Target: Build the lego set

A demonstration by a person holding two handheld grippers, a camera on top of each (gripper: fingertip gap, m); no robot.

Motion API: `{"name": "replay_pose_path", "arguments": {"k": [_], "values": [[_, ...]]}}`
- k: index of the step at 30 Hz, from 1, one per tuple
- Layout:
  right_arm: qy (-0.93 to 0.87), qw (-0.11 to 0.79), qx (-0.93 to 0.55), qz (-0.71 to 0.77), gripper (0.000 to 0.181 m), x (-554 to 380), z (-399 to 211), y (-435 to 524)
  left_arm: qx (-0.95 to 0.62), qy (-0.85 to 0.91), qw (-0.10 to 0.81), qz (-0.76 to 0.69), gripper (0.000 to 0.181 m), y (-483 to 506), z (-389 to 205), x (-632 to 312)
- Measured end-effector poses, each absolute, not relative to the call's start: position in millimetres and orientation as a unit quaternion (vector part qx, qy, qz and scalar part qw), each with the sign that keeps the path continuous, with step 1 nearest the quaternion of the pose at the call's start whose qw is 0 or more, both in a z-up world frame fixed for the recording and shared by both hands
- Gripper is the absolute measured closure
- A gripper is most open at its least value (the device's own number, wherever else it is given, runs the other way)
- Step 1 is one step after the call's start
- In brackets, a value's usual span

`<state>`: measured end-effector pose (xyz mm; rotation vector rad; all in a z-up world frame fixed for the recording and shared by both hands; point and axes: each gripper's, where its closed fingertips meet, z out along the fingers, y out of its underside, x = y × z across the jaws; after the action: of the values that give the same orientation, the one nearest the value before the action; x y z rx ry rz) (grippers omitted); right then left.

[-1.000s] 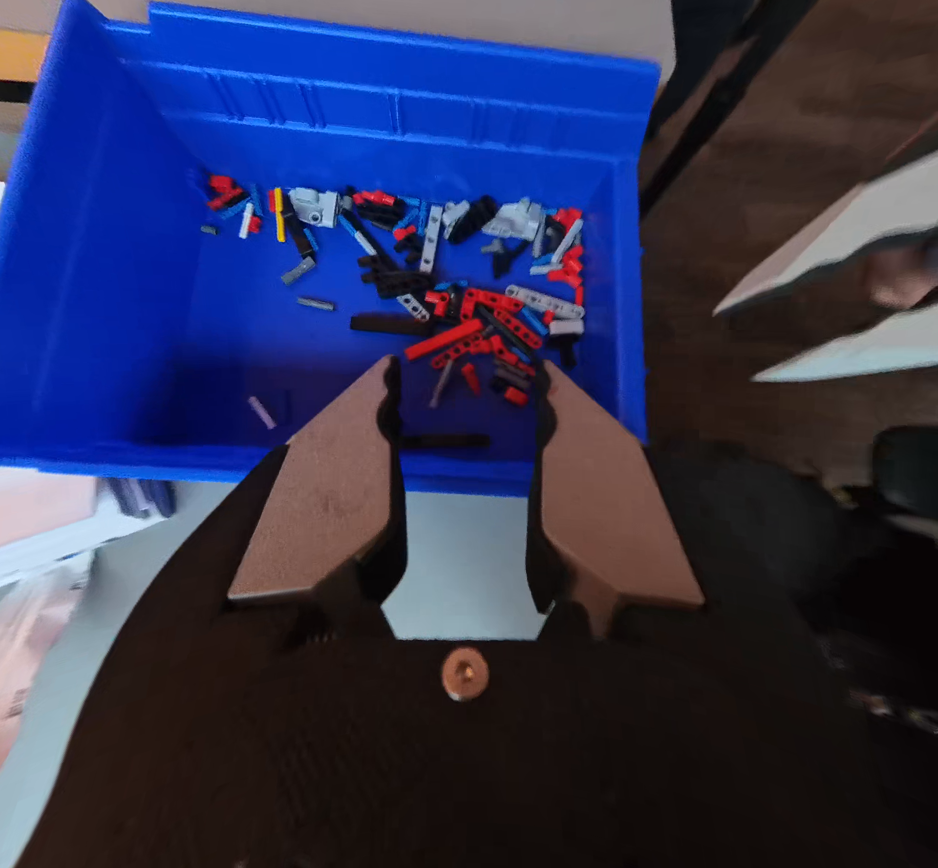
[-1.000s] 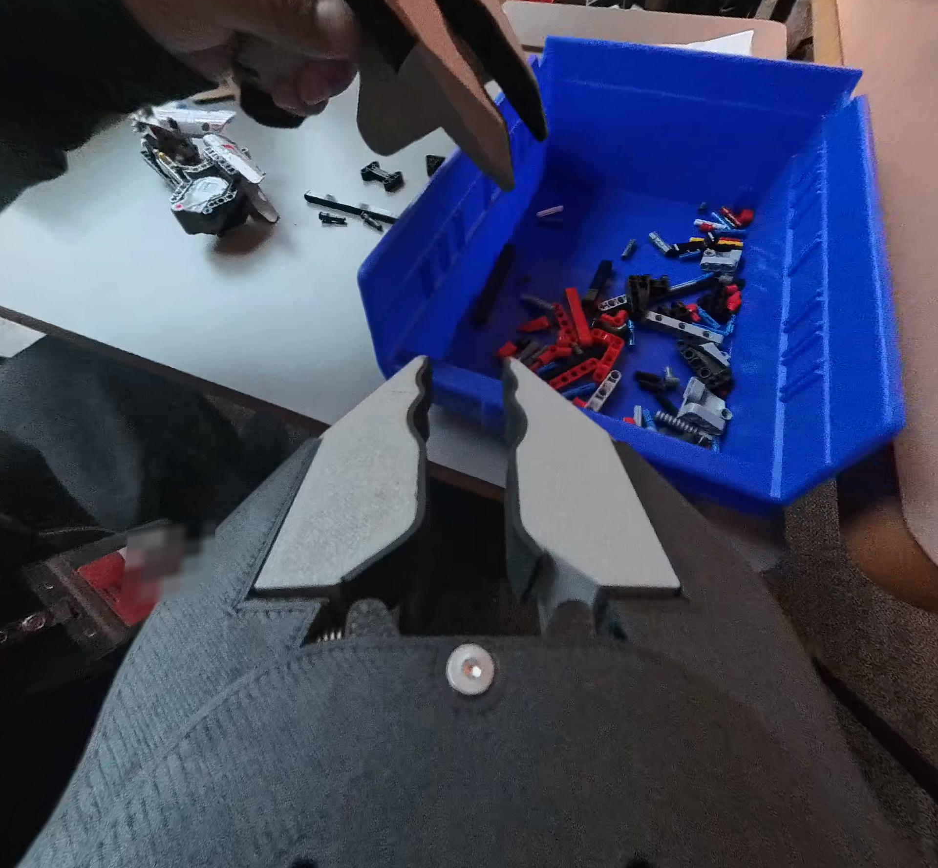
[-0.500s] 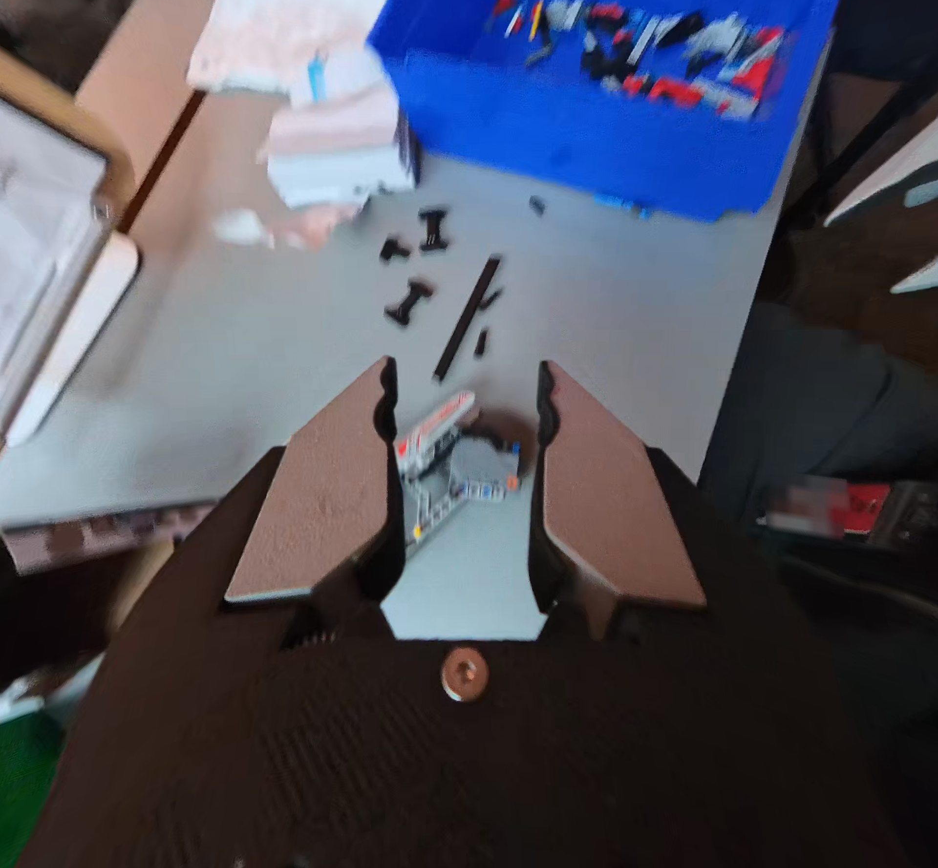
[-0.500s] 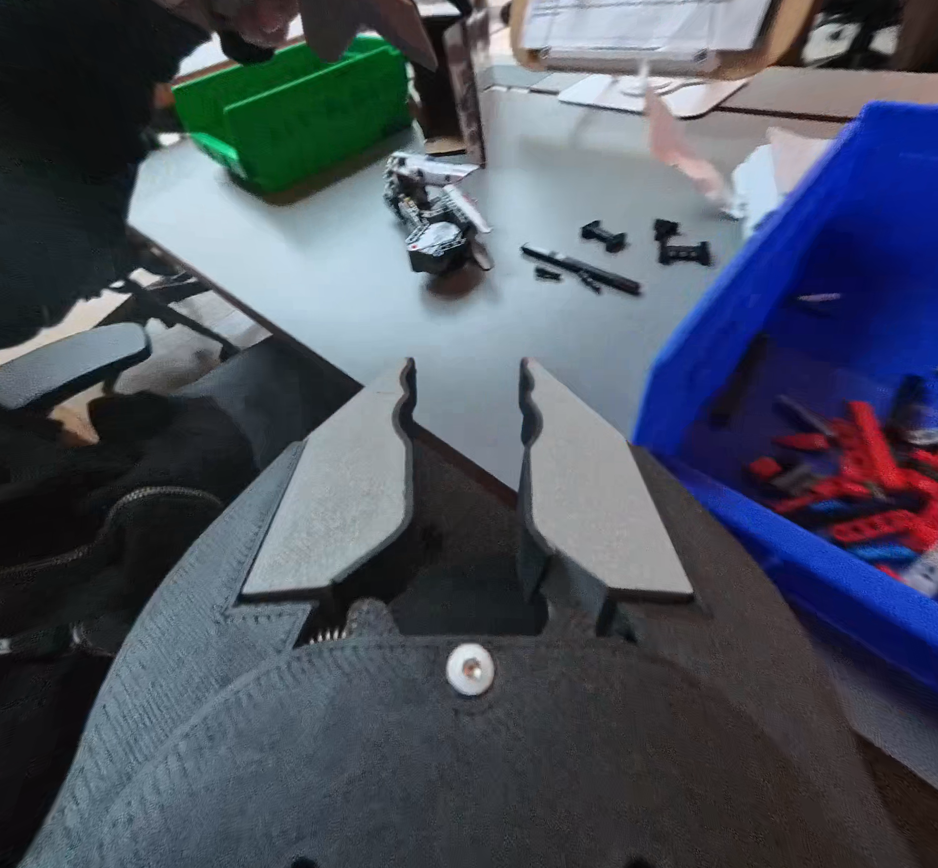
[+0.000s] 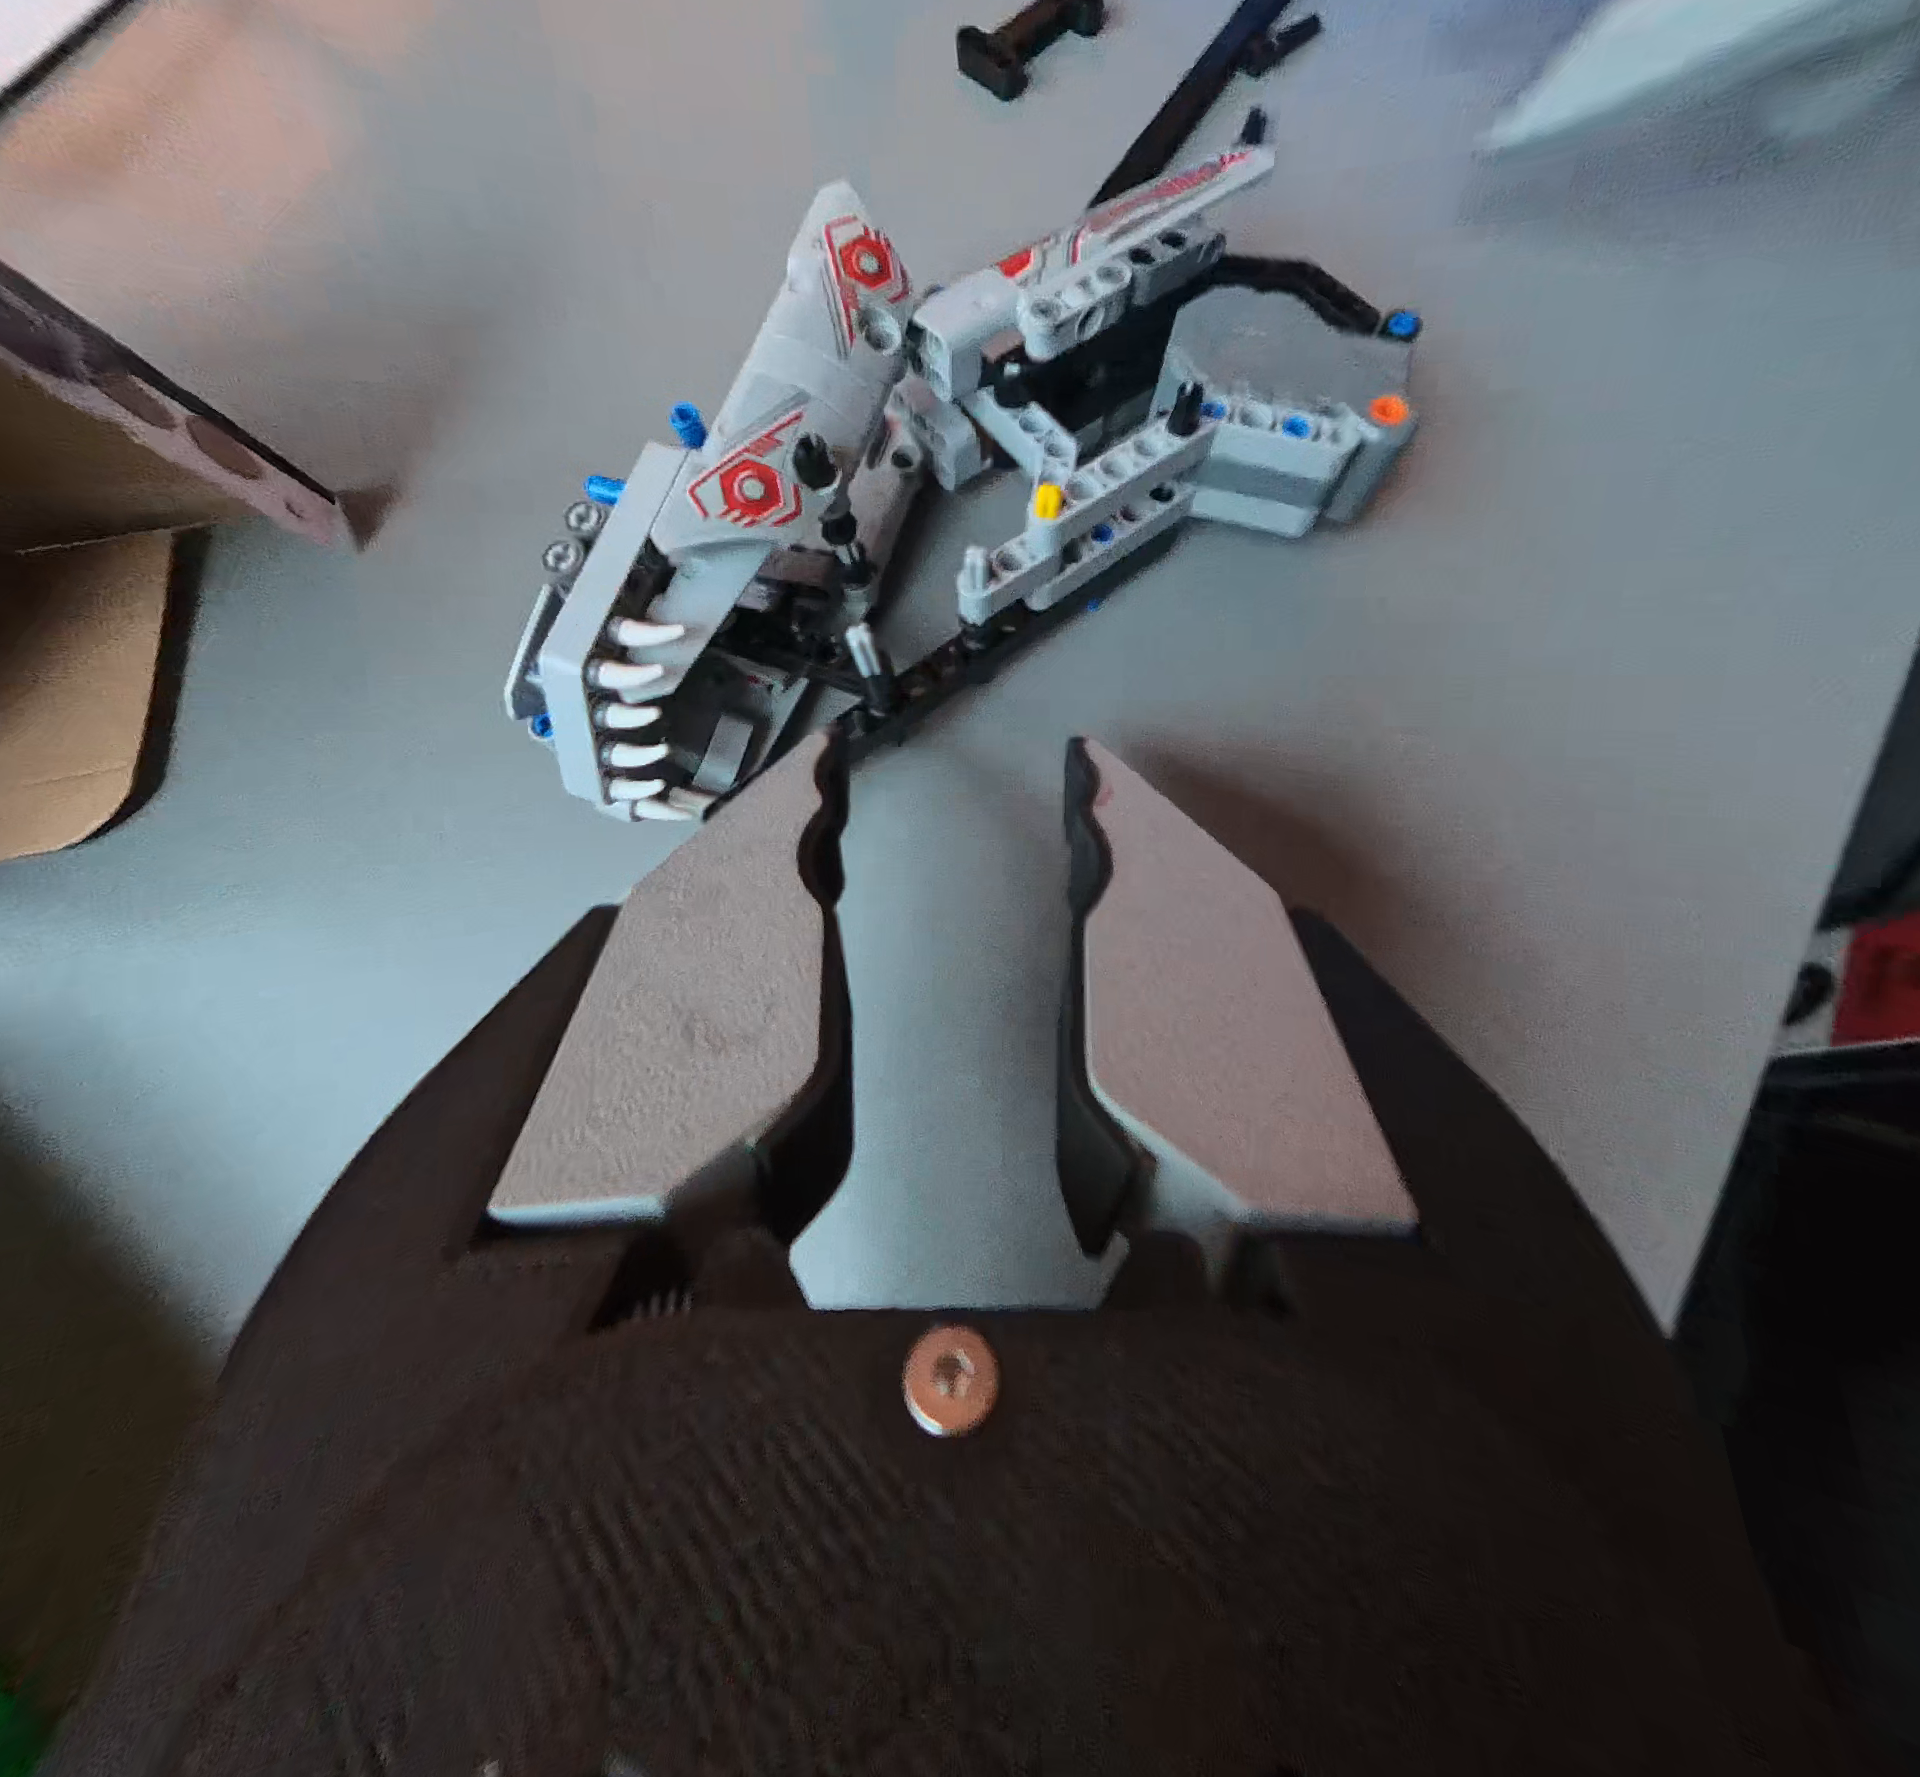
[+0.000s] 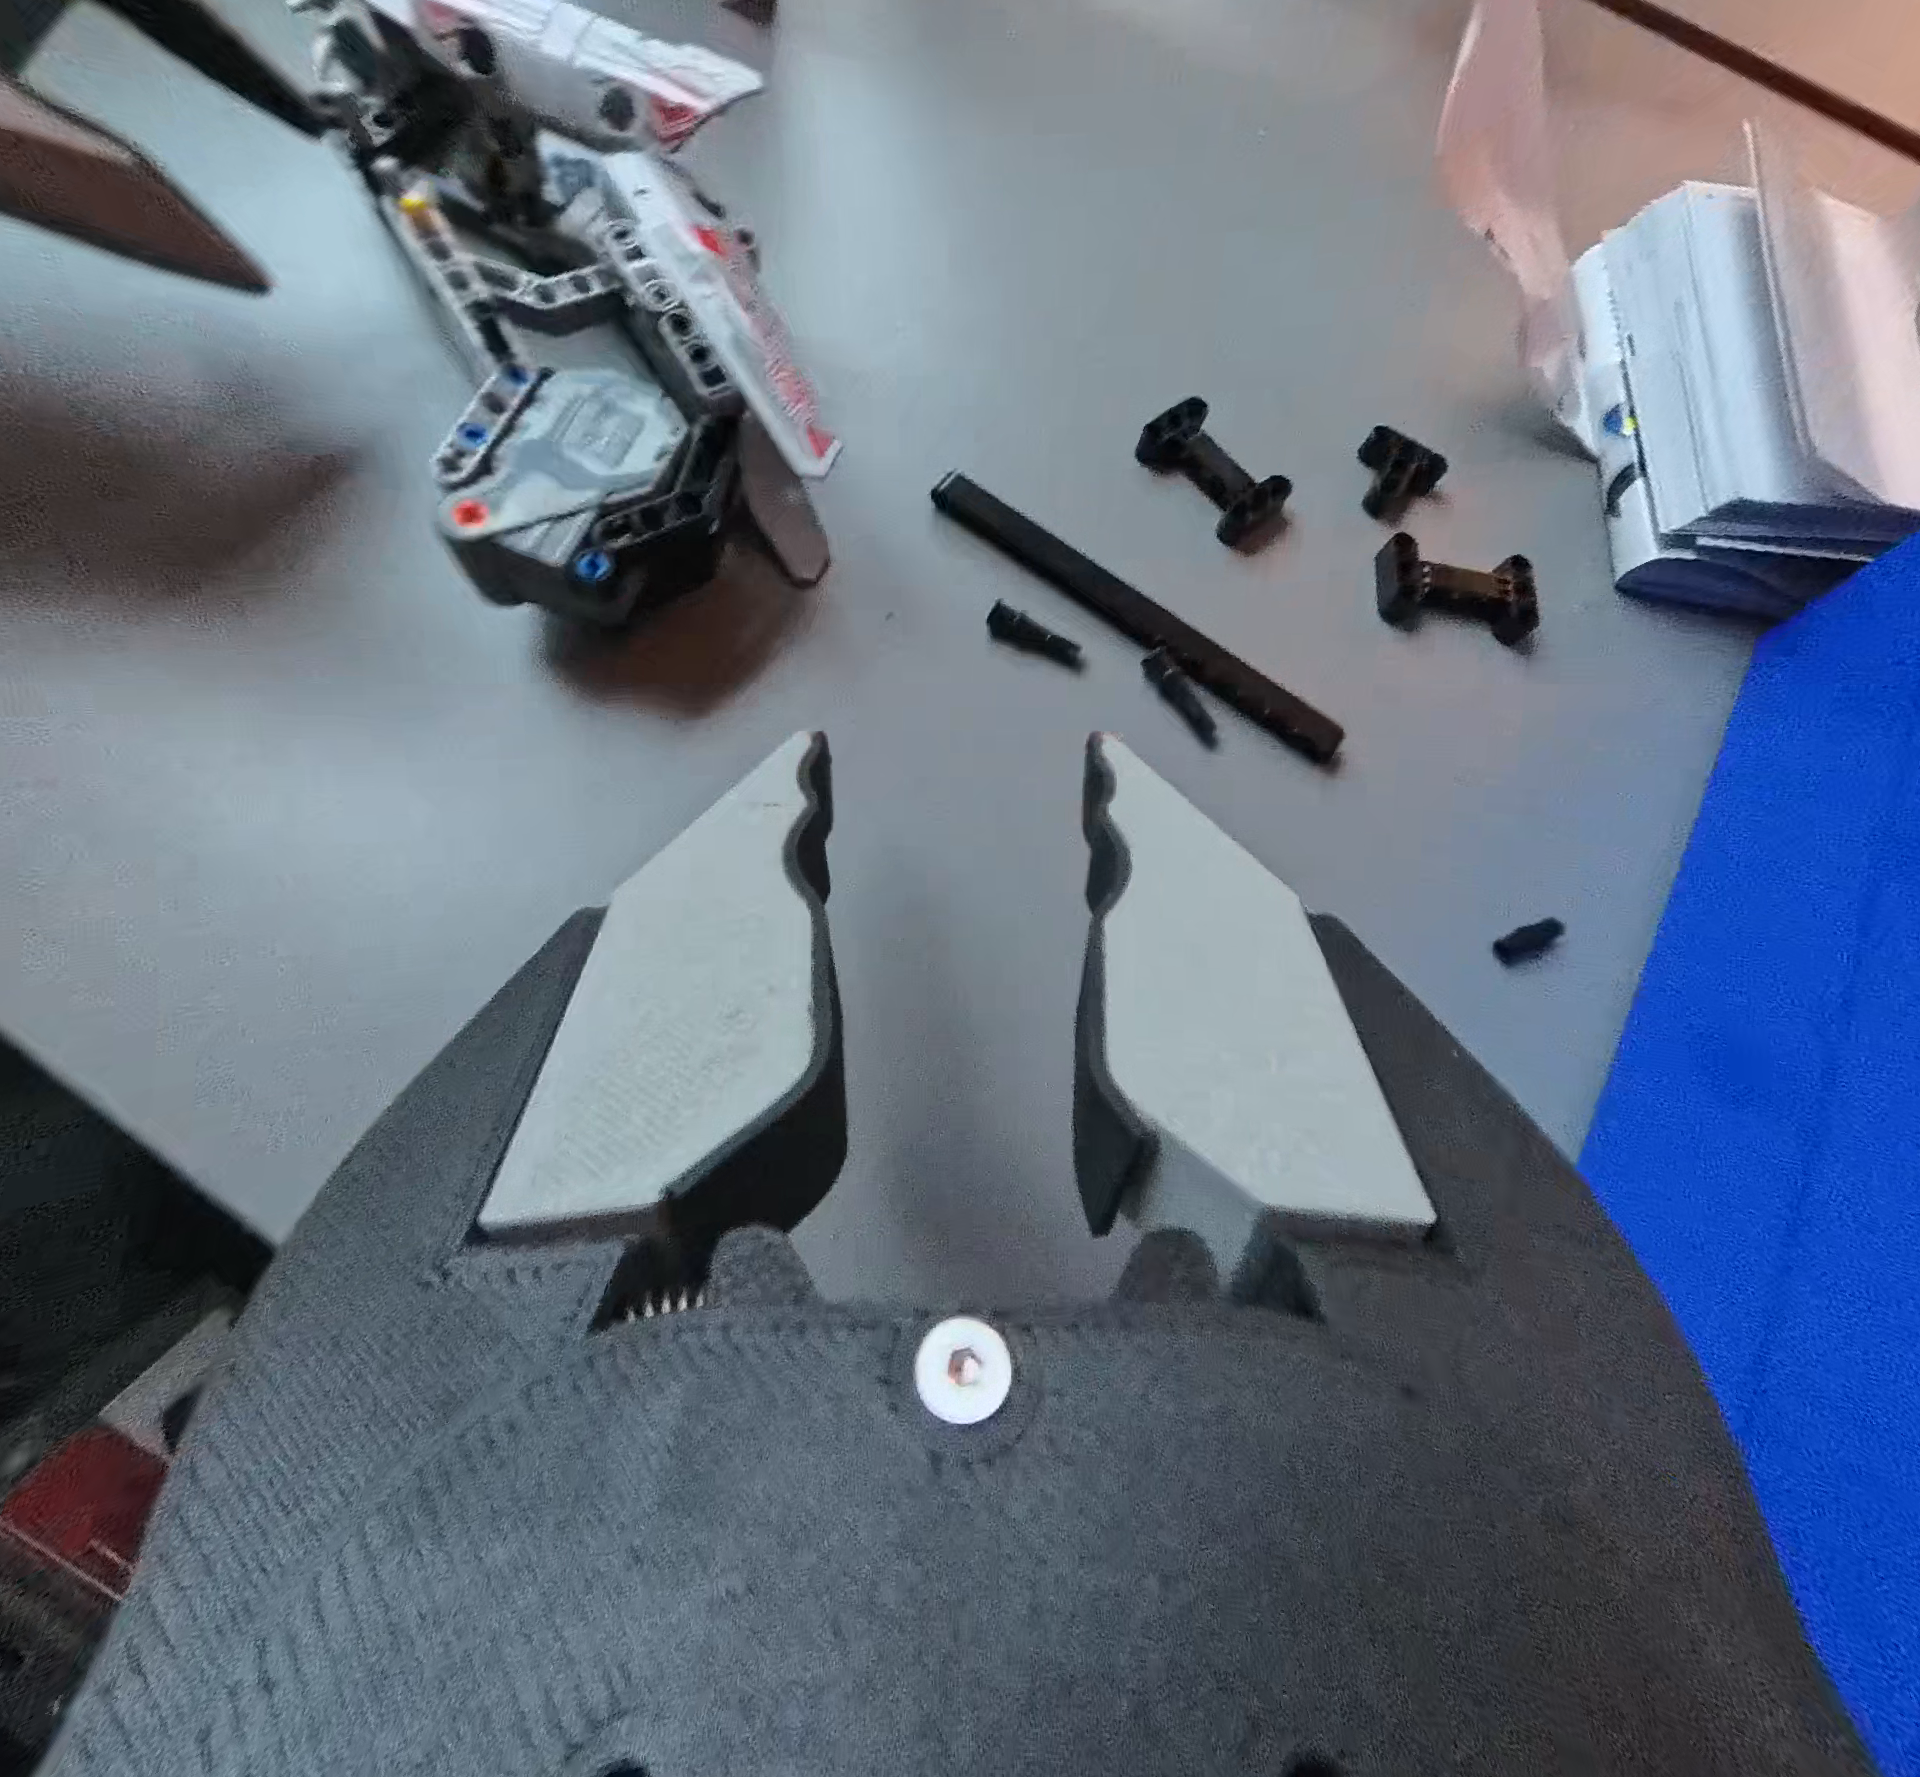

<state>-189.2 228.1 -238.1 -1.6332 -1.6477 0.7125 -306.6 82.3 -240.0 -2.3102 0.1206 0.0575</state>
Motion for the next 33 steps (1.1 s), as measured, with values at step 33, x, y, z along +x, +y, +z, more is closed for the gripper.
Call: {"name": "replay_pose_path", "arguments": {"k": [33], "values": [[-0.597, 0.414, -0.665, 0.171, 0.181, -163, -149, 332, -0.89, 0.051, 0.452, -0.02, 0.154, 58, -245, -332]]}}
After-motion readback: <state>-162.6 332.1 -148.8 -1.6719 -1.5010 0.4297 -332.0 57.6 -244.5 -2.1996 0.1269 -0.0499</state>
